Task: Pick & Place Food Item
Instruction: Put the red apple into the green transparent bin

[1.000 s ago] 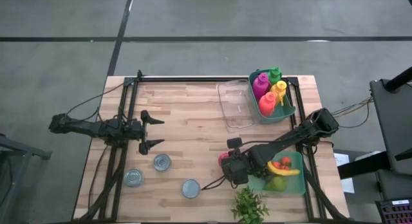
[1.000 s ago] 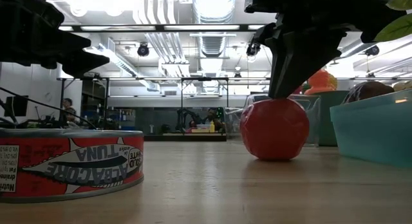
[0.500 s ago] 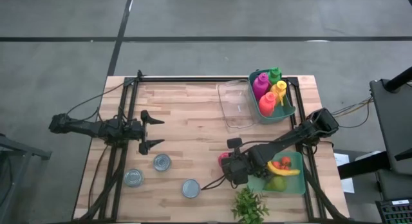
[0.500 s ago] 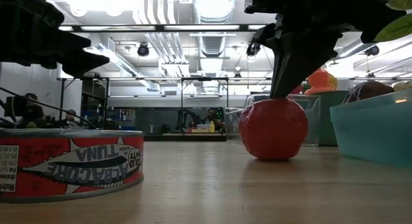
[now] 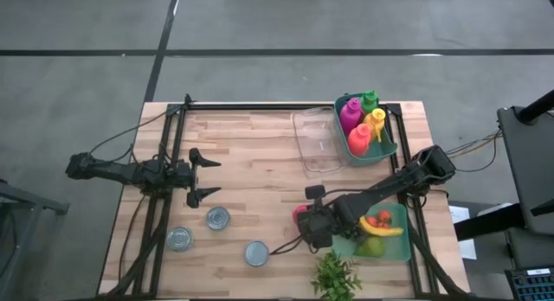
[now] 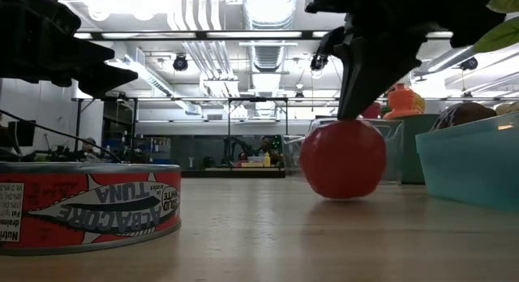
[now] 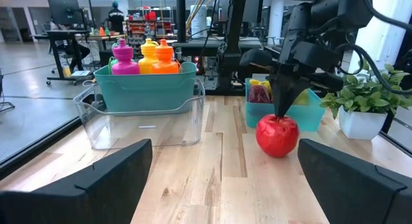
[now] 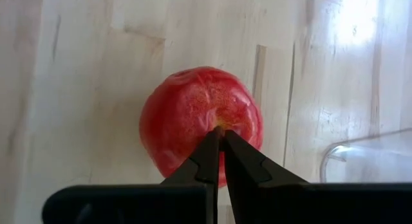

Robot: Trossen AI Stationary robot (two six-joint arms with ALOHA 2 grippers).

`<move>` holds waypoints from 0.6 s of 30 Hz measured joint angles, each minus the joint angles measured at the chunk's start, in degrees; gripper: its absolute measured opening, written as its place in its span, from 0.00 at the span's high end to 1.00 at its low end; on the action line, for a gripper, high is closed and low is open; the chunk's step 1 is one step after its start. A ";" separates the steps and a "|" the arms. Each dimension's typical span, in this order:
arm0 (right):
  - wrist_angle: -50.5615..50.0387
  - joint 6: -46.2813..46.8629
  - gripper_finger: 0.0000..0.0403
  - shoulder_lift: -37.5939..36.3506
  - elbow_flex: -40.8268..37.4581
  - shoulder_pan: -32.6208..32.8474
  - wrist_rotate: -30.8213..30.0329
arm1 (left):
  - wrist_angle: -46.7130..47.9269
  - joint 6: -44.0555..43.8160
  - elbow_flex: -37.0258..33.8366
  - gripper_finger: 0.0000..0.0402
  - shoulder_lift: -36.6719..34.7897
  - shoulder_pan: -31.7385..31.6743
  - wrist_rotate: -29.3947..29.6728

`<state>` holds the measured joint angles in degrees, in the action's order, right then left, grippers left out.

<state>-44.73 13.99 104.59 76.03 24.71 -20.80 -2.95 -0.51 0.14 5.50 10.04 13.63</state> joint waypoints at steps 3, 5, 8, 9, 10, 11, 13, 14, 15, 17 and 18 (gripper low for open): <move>-0.73 2.19 0.98 -0.27 1.19 0.00 -0.04 | 0.01 0.00 0.00 0.03 -0.01 0.00 0.00; -1.68 2.41 0.98 -0.34 1.96 0.02 -0.17 | 0.01 0.00 -0.01 0.03 0.00 0.00 0.00; -2.23 2.54 0.98 -0.34 2.87 0.02 -0.17 | 0.01 0.01 -0.01 0.03 0.00 0.00 0.00; -2.86 2.55 0.98 -0.34 3.40 0.02 -0.17 | 0.01 0.00 -0.01 0.03 0.00 0.00 0.00; -3.77 2.58 0.98 -0.34 4.05 0.02 -0.17 | 0.00 0.00 0.00 0.03 0.00 0.00 -0.01; -4.89 2.70 0.98 -0.34 4.83 0.02 -0.20 | -0.01 0.00 -0.01 0.03 0.00 0.00 0.00; -7.35 4.25 0.98 -0.34 6.72 0.02 -0.22 | -0.01 0.02 -0.02 0.03 0.00 0.00 0.00; -8.74 5.55 0.98 -0.34 7.88 0.02 -0.22 | 0.01 0.00 0.00 0.03 0.00 0.00 0.00; -10.36 6.82 0.98 -0.34 9.30 0.02 -0.22 | -0.01 0.00 -0.02 0.03 0.00 0.00 0.00; -13.80 9.54 0.98 -0.39 12.28 0.02 -0.24 | 0.01 0.00 0.00 0.03 0.00 0.00 0.00; -15.69 10.94 0.98 -0.40 13.83 0.02 -0.26 | -0.01 0.00 0.00 0.03 0.00 0.00 0.00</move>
<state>-60.42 24.92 104.19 89.86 24.73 -21.05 -2.96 -0.51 0.14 5.50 10.04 13.63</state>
